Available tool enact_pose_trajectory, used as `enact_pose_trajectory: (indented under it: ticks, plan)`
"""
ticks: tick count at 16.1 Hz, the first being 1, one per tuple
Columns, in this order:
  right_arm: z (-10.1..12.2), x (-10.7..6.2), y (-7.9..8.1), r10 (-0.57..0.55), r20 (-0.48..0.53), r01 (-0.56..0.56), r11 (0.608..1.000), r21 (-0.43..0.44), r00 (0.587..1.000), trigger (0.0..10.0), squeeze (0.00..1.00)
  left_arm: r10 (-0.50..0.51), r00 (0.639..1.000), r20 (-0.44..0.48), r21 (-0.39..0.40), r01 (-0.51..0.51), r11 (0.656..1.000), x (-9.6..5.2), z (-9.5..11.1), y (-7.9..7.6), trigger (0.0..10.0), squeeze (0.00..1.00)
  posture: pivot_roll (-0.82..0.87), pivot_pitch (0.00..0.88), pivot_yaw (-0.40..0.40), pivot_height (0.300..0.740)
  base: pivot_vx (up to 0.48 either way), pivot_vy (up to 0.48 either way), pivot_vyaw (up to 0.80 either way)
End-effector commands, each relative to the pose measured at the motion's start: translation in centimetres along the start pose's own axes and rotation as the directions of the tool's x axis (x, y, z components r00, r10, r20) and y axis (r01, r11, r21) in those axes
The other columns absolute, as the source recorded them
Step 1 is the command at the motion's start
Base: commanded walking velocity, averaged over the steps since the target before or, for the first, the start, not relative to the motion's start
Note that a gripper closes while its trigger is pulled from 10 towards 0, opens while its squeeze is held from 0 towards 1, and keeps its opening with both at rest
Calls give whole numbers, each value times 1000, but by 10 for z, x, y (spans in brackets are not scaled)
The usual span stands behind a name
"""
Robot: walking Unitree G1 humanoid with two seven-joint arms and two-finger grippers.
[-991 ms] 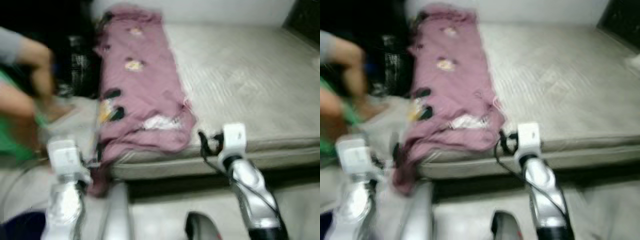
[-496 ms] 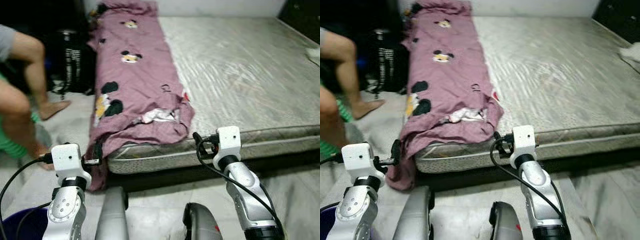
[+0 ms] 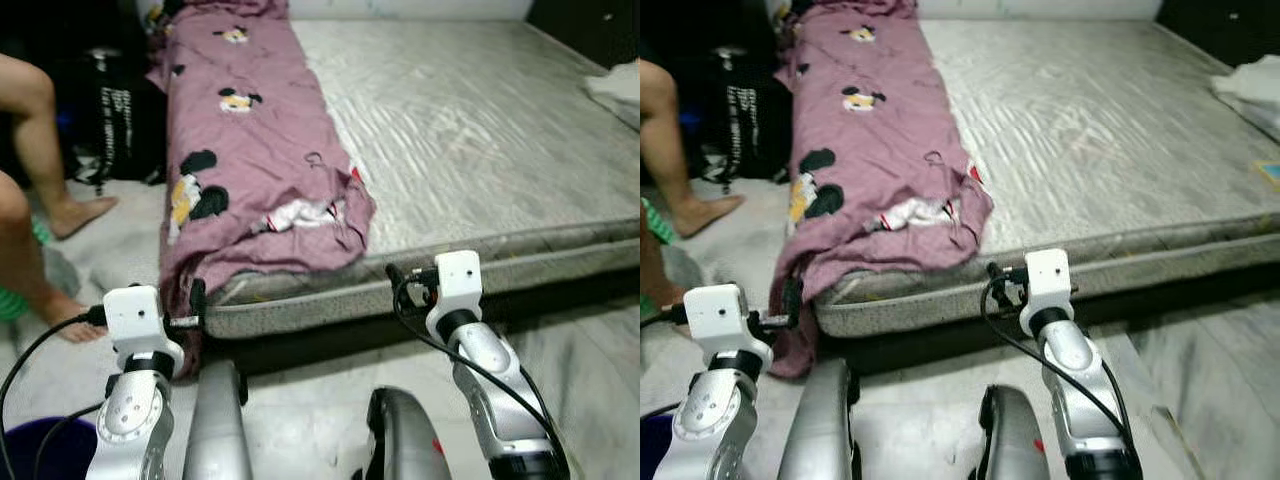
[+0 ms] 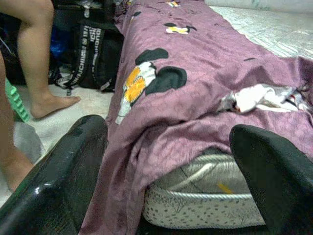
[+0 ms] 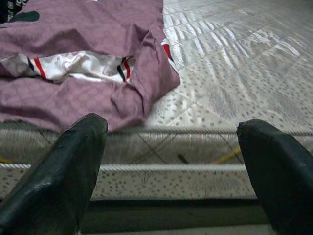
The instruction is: Clean up the room
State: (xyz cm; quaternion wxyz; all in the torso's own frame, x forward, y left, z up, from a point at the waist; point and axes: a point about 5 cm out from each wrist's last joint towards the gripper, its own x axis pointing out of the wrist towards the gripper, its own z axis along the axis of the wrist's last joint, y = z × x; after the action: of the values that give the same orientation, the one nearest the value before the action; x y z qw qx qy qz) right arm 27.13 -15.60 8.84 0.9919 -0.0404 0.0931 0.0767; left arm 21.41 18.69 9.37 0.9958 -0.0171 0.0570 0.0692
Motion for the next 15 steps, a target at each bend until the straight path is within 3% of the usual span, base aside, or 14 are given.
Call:
enact_pose_trajectory:
  ticks: [1,10,15]
  plan:
    - [0,1,-2,-4,-2,4,1000,4,1000,10000,0,-15,1000,12,-13,15,1000,0,2,-2,10000,0,106,34,-57,536,0,0,0]
    - [1,3,-1,-2,2,2,1000,12,1000,10000,0,-34,999,22,-31,35,999,2,5,-3,10000,0,103,49,-54,536,0,0,0]
    - [3,3,0,10,22,-11,1000,20,1000,10000,0,-44,999,17,-37,45,998,3,4,-4,10000,0,100,49,-52,536,193,0,91]
